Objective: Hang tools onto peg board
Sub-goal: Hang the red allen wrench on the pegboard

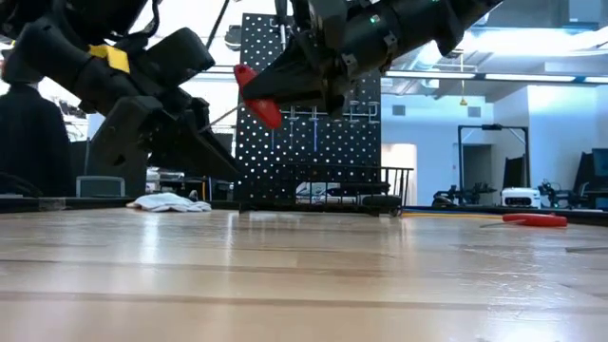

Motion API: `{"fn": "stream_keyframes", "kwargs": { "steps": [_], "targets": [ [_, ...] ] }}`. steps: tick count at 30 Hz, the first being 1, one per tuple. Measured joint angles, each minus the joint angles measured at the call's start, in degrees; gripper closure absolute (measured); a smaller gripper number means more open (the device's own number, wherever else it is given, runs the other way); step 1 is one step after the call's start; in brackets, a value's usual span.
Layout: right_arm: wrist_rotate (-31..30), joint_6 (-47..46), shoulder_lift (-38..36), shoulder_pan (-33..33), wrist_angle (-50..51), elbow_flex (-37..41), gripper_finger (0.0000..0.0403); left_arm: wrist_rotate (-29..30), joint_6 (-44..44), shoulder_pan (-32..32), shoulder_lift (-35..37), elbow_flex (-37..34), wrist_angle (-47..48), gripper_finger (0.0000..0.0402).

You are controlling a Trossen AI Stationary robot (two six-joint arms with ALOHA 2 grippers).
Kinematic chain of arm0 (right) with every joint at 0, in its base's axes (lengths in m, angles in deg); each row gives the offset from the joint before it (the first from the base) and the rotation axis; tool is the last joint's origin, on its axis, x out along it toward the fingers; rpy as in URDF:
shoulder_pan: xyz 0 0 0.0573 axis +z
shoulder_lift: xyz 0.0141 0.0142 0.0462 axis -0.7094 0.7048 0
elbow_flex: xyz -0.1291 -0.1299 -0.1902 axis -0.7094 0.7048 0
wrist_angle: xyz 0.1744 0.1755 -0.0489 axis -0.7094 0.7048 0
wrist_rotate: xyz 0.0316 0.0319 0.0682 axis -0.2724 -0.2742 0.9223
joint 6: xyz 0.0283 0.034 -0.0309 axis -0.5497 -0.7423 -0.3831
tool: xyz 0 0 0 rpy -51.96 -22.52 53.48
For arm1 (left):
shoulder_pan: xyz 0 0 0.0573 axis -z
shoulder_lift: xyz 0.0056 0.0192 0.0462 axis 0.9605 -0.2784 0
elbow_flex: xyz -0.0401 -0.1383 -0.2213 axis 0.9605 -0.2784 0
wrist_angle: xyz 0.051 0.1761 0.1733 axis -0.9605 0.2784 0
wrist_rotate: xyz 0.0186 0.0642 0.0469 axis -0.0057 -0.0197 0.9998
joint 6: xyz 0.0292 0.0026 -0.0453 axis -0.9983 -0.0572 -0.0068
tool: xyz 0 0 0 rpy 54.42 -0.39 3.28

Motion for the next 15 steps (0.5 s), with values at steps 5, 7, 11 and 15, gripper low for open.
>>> {"fn": "stream_keyframes", "kwargs": {
  "steps": [5,7,11,15],
  "targets": [
    [0.0,1.6,0.0,0.8,0.7,-0.3,0.0364,-3.6,0.6,-1.1,0.3,0.0,-0.4,0.0346],
    [0.0,2.0,0.0,0.8,0.6,-0.5,0.0364,-3.7,0.3,-1.1,0.3,0.0,-0.7,0.0381],
    [0.0,2.0,0.0,0.7,1.0,-0.5,0.0356,-4.6,0.3,-1.1,0.3,0.0,-1.1,0.0394],
    [0.1,3.0,0.0,0.7,2.0,-0.5,0.0331,-4.6,0.7,-1.1,0.3,0.0,-2.1,0.0400]
  ]
}}
